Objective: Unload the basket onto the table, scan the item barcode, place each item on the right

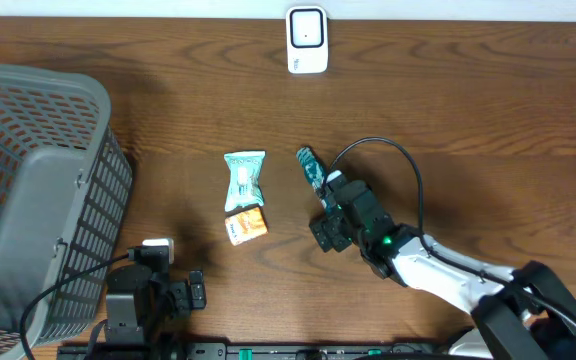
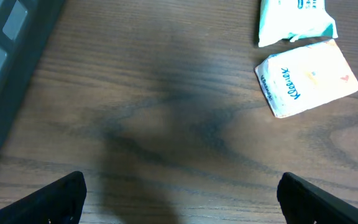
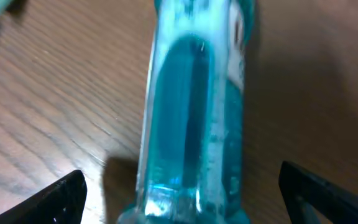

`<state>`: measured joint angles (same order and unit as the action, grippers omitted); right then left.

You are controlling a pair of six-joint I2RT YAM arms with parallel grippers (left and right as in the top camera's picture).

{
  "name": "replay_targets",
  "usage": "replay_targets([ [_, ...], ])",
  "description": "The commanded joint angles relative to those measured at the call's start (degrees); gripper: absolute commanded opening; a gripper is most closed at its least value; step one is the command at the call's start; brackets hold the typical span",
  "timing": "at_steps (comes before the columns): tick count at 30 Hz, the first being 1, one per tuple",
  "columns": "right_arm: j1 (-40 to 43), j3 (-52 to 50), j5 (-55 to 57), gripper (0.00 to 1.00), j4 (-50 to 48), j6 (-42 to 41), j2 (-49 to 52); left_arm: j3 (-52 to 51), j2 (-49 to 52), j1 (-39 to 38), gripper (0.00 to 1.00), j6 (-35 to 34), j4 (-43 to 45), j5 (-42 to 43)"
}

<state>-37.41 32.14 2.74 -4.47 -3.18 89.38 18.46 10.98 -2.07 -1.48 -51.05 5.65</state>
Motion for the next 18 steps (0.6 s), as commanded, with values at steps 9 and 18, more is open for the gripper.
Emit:
replay_targets([
  [9, -0.2, 0.0, 0.7, 0.75, -1.2, 0.4, 2.8, 0.4, -0.2, 0.1, 0.98, -0.1, -0.1, -0.2],
  [18, -0.2, 0.0, 0.8, 0.45, -1.3, -0.4, 3.1, 0.4, -0.2, 0.1, 0.98, -0.1, -0.1, -0.2],
])
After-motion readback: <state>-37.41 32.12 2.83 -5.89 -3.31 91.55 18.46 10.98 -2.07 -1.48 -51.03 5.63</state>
